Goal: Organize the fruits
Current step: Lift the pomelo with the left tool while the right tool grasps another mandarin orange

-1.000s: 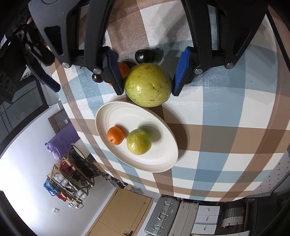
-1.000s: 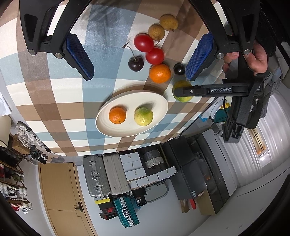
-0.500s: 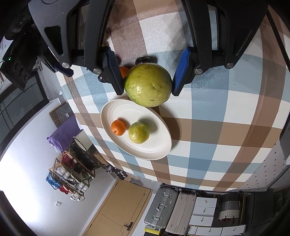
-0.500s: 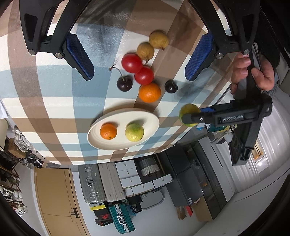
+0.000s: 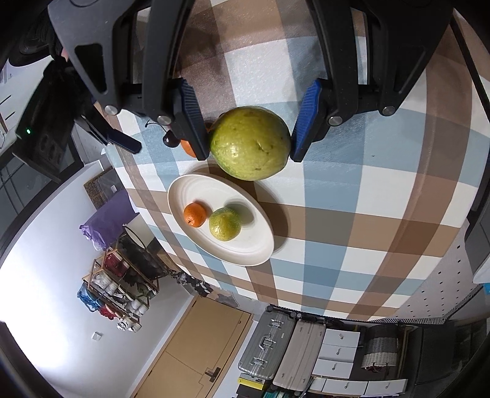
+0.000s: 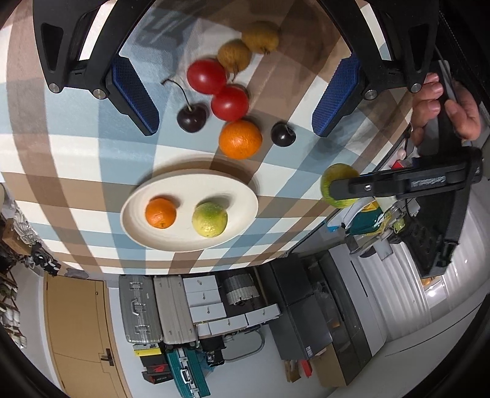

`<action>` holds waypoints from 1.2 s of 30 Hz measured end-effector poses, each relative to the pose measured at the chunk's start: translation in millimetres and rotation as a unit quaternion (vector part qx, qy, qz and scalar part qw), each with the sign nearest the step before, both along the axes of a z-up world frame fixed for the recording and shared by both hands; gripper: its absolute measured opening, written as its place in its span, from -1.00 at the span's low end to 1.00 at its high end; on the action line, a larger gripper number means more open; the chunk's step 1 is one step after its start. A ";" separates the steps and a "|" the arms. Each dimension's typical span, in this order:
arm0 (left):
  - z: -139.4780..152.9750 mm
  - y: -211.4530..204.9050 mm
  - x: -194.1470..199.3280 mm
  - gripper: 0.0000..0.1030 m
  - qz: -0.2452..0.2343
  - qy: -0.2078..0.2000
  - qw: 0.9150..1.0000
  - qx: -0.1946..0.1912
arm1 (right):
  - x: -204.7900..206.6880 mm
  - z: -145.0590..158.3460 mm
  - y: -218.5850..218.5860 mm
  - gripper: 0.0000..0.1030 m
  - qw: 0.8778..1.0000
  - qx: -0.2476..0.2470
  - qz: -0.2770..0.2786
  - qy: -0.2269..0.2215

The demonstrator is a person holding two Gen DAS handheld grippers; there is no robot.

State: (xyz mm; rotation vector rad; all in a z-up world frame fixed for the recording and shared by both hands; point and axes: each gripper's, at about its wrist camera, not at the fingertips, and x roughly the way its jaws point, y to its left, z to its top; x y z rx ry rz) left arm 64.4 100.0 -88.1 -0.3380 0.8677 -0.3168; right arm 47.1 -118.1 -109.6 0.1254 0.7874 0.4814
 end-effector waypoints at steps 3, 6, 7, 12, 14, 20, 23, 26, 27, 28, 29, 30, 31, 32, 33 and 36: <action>-0.7 5.0 -3.0 0.01 0.004 0.000 1.000 -0.002 | 9.7 -4.9 7.1 0.95 1.000 -0.005 0.006 0.007; -2.1 8.5 -2.1 0.01 0.006 0.001 1.000 -0.003 | 19.3 -9.5 13.8 0.87 1.000 -0.011 0.015 0.016; -2.5 9.9 -2.3 0.01 0.007 0.001 1.000 -0.003 | 22.9 -11.4 16.2 0.84 1.000 -0.012 0.018 0.019; -3.9 11.2 -0.2 0.01 0.006 0.002 1.000 -0.004 | 37.3 -21.0 25.3 0.74 0.999 -0.018 0.024 0.036; -4.5 12.2 0.5 0.01 0.007 0.003 1.000 -0.005 | 39.9 -23.6 28.4 0.68 0.999 -0.022 0.029 0.040; -7.2 11.3 6.0 0.01 0.005 0.006 1.000 -0.007 | 46.7 -30.0 36.6 0.54 0.997 -0.042 0.035 0.048; -8.7 9.6 10.3 0.01 0.003 0.008 1.000 -0.007 | 48.2 -30.7 40.0 0.49 0.997 -0.049 0.039 0.050; -9.1 8.4 13.0 0.01 0.001 0.009 1.000 -0.006 | 49.7 -31.2 42.6 0.32 0.996 -0.055 0.046 0.047; -9.3 8.1 14.2 0.01 0.000 0.009 1.000 -0.006 | 49.9 -31.2 44.3 0.24 0.996 -0.061 0.049 0.045; -9.1 8.2 13.4 0.01 0.001 0.009 1.000 -0.007 | 50.0 -31.4 45.1 0.19 0.996 -0.065 0.051 0.044; -9.1 8.3 13.2 0.01 0.001 0.008 1.000 -0.006 | 50.1 -31.4 47.2 0.11 0.995 -0.072 0.054 0.043; -9.0 7.8 13.7 0.01 0.001 0.008 1.000 -0.006 | 50.3 -31.8 48.9 0.08 0.994 -0.080 0.057 0.042; -8.8 7.9 14.1 0.01 0.001 0.008 1.000 -0.007 | 49.6 -32.1 50.9 0.02 0.994 -0.087 0.060 0.042; -8.4 7.2 15.4 0.01 0.001 0.007 1.000 -0.008 | 49.6 -32.3 52.3 -0.02 0.993 -0.093 0.063 0.041; -8.1 6.6 16.3 0.01 0.000 0.006 1.000 -0.008 | 49.3 -32.6 53.2 -0.04 0.992 -0.098 0.065 0.040; -7.6 5.5 18.5 0.01 0.000 0.005 1.000 -0.008 | 49.0 -33.3 51.1 -0.18 0.992 -0.101 0.064 0.038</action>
